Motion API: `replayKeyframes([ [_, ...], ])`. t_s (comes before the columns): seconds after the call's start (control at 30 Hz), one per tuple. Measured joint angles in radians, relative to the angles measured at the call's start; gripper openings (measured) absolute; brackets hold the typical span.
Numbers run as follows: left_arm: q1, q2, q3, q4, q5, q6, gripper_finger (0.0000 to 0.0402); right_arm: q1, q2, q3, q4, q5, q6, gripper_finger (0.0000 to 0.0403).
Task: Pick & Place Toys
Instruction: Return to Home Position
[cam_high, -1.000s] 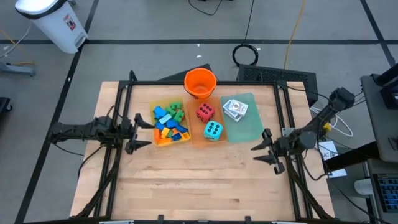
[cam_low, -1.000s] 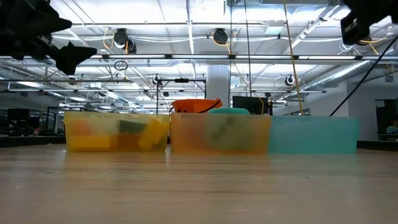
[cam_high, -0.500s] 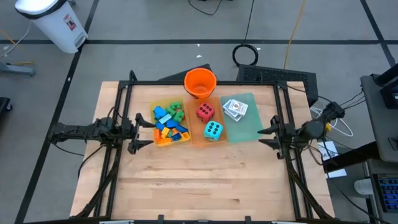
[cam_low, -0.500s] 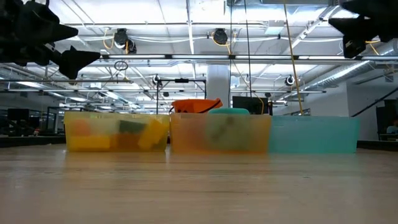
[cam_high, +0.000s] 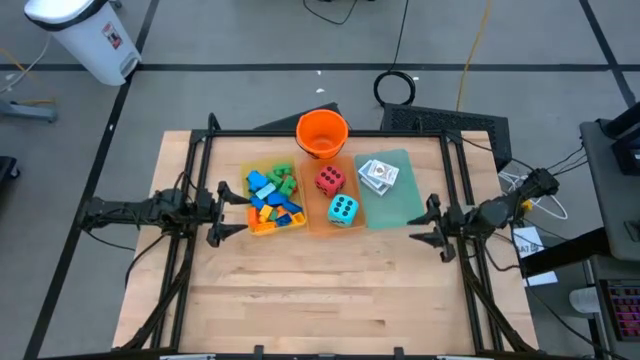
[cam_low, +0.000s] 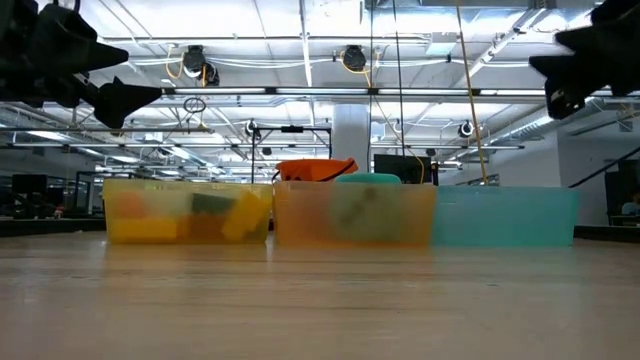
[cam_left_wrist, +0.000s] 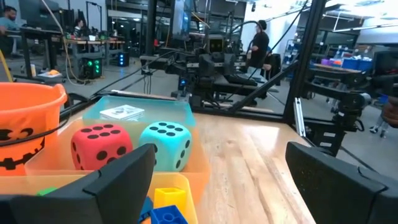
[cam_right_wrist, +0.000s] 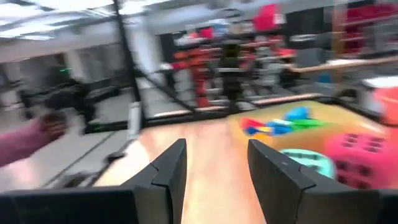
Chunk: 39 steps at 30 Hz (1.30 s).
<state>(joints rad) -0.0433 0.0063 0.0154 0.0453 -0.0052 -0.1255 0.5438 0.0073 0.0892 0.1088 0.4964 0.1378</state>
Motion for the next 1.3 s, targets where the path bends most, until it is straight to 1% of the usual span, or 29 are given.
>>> replayKeyframes([
  [0.07, 0.0, 0.0, 0.0, -0.006, 0.0, 0.0, 0.0365, -0.018, -0.001, -0.028, 0.027, -0.089, -0.022, 0.0139],
  [0.17, 0.0, 0.0, 0.0, -0.005, -0.001, 0.0, 0.0365, -0.043, -0.001, -0.06, 0.04, -0.161, -0.029, 0.0139],
  [0.53, 0.0, 0.0, 0.0, -0.004, -0.001, -0.002, 0.0365, -0.053, 0.0, -0.072, 0.002, -0.16, -0.027, 0.0139],
  [1.3, 0.0, 0.0, 0.0, -0.004, -0.001, -0.013, 0.0365, -0.053, 0.0, -0.074, -0.001, -0.159, -0.027, 0.0139],
])
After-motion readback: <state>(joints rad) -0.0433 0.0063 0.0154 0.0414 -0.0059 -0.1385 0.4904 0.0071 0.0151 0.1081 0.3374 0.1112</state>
